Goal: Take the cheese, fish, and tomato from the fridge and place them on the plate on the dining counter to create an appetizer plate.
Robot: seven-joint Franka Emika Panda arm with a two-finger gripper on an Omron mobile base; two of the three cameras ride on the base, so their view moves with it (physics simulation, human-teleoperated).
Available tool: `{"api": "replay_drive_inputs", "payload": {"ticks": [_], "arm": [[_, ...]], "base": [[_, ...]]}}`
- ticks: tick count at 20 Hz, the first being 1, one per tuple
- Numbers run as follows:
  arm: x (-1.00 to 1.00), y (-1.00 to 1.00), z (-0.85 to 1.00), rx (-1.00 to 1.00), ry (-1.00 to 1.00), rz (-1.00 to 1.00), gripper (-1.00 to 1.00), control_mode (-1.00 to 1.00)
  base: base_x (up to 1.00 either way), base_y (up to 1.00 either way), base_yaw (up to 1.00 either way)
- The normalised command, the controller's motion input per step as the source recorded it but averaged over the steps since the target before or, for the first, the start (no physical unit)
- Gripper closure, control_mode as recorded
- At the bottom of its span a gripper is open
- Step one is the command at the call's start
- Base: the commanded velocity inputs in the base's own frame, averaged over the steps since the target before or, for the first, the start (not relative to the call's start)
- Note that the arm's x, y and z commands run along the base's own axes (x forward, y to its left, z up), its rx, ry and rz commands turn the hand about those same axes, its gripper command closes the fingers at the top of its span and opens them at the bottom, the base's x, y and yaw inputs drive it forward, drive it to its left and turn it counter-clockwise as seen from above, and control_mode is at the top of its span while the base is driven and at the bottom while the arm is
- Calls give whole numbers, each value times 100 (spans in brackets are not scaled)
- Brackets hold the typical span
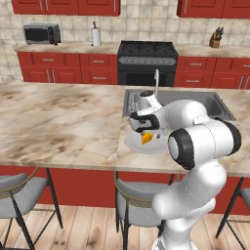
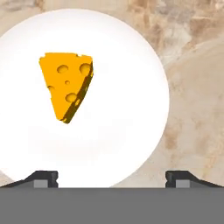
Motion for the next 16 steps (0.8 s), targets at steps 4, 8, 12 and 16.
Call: {"api": "replay_drive_inputs", "payload": {"ticks": [4,8,12,16], "arm": [[-67,-26,92,0,-14,0,-100,-100],[-75,-42,100,0,-17,8,-100,-100],[-86,-39,86,0,-12,25,-100,-100],[-100,-26,72,0,-11,32,-100,-100]], "base": [[0,0,0],[0,0,0],[0,0,0],[0,0,0]]}}
